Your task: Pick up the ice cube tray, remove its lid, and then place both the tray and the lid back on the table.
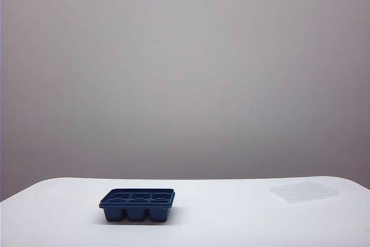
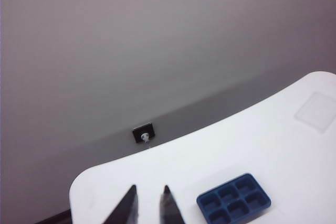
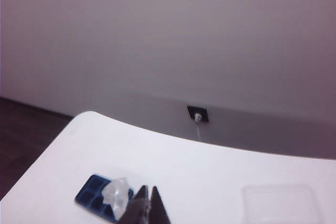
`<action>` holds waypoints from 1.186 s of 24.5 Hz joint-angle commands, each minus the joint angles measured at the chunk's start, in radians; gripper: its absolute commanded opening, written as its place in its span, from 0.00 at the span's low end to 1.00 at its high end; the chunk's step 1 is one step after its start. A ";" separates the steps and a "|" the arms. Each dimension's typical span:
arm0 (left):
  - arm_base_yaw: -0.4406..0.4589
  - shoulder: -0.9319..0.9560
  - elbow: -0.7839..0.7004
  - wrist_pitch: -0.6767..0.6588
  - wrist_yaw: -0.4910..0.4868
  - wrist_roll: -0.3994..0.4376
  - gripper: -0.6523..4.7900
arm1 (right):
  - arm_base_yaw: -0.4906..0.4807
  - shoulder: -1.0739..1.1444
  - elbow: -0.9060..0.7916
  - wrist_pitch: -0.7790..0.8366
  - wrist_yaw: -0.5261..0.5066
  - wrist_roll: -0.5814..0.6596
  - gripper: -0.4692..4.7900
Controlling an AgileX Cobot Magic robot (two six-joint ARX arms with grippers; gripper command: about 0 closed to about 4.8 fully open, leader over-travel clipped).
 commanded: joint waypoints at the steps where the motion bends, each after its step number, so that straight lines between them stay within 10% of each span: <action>1: 0.000 -0.128 -0.082 -0.004 -0.054 -0.004 0.21 | 0.002 -0.155 -0.162 0.111 0.093 0.047 0.09; 10: -0.001 -0.610 -0.490 0.197 -0.118 -0.133 0.20 | 0.002 -0.572 -0.532 0.294 0.245 0.257 0.09; 29: 0.000 -0.605 -0.675 0.218 -0.119 -0.159 0.21 | 0.000 -0.766 -0.748 0.137 0.447 0.080 0.09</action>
